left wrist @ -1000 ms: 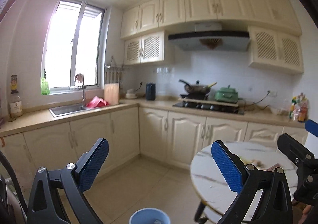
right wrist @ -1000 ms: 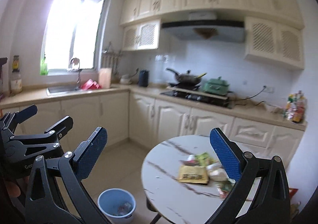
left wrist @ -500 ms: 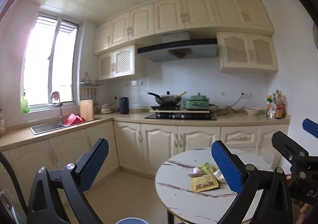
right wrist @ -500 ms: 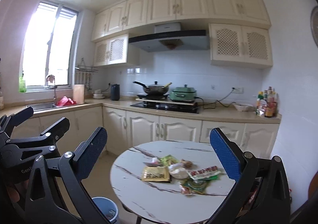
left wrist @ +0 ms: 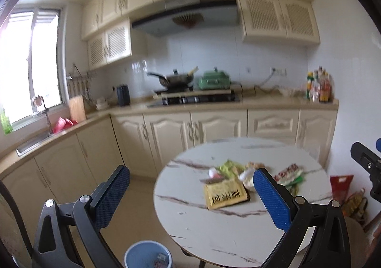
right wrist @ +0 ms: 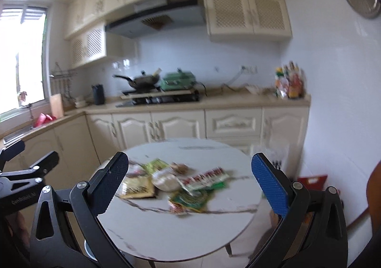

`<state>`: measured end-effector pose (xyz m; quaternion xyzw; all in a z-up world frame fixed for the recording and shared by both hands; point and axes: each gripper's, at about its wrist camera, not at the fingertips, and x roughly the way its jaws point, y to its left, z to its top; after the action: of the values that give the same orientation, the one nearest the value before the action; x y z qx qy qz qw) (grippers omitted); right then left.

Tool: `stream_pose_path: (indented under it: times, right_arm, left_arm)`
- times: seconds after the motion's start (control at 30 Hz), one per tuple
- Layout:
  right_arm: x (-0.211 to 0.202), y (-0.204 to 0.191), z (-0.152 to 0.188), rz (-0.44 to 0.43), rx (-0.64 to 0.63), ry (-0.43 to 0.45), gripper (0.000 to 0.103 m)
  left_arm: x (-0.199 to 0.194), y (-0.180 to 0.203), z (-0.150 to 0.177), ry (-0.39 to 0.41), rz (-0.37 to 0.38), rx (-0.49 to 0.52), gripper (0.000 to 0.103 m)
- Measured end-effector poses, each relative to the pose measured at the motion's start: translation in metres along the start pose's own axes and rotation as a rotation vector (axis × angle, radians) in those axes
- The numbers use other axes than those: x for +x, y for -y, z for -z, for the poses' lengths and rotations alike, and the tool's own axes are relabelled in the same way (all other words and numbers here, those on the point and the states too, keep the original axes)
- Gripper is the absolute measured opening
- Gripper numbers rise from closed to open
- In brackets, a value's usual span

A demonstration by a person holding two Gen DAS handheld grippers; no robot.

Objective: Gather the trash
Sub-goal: 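Move both tools back to the table, then grasp the yellow snack packet with the left tool and lift it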

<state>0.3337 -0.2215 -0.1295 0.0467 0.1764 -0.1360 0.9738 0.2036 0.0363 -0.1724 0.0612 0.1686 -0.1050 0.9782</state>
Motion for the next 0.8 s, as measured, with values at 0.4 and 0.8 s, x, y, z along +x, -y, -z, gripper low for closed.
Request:
stream_pose_path:
  times: [0.4, 0.8]
  right_arm:
    - [0.119, 0.037, 0.055, 0.053, 0.029, -0.296, 0.103]
    - [0.189, 0.043, 0.079, 0.026, 0.020, -0.428, 0.103]
  left_arm:
    - [0.182, 0.045, -0.046, -0.344, 0.123, 0.021, 0.102]
    - [0.298, 0.064, -0.056, -0.540, 0.147, 0.008, 0.102]
